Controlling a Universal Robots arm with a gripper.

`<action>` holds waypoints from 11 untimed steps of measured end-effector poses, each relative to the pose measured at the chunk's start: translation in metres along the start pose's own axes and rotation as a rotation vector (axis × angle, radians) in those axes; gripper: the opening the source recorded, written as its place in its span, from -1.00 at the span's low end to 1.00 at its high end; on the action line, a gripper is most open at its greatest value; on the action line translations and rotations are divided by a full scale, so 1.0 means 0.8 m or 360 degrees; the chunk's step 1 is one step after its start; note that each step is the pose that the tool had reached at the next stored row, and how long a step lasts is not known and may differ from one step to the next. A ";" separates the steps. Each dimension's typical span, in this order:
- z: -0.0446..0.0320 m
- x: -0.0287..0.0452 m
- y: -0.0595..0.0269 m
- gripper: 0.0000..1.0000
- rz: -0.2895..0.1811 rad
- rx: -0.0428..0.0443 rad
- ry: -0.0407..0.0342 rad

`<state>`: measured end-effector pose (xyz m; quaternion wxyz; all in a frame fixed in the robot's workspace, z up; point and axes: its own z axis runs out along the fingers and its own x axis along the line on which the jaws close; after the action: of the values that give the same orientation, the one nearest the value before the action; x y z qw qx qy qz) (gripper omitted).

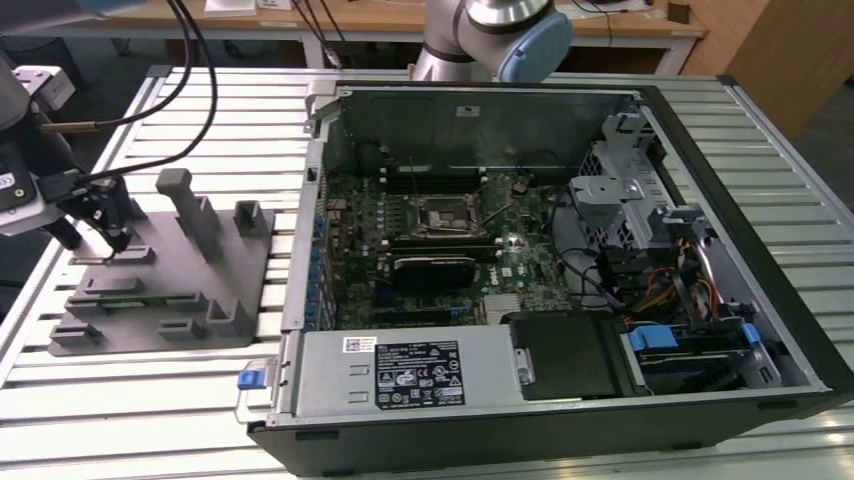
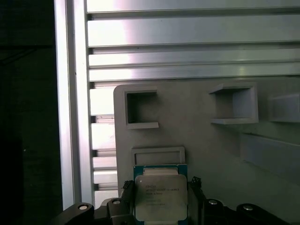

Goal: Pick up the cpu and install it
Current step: 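Pick up the cpu and move it towards the insertion slot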

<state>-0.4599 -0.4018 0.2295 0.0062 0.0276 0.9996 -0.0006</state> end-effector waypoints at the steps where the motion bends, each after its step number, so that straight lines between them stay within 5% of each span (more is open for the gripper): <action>1: -0.0002 0.0000 0.000 0.08 0.0000 0.0000 0.0000; 11: -0.0085 -0.0001 0.000 0.08 0.0000 0.0000 0.0000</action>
<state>-0.4598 -0.4017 0.2363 0.0062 0.0276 0.9996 -0.0006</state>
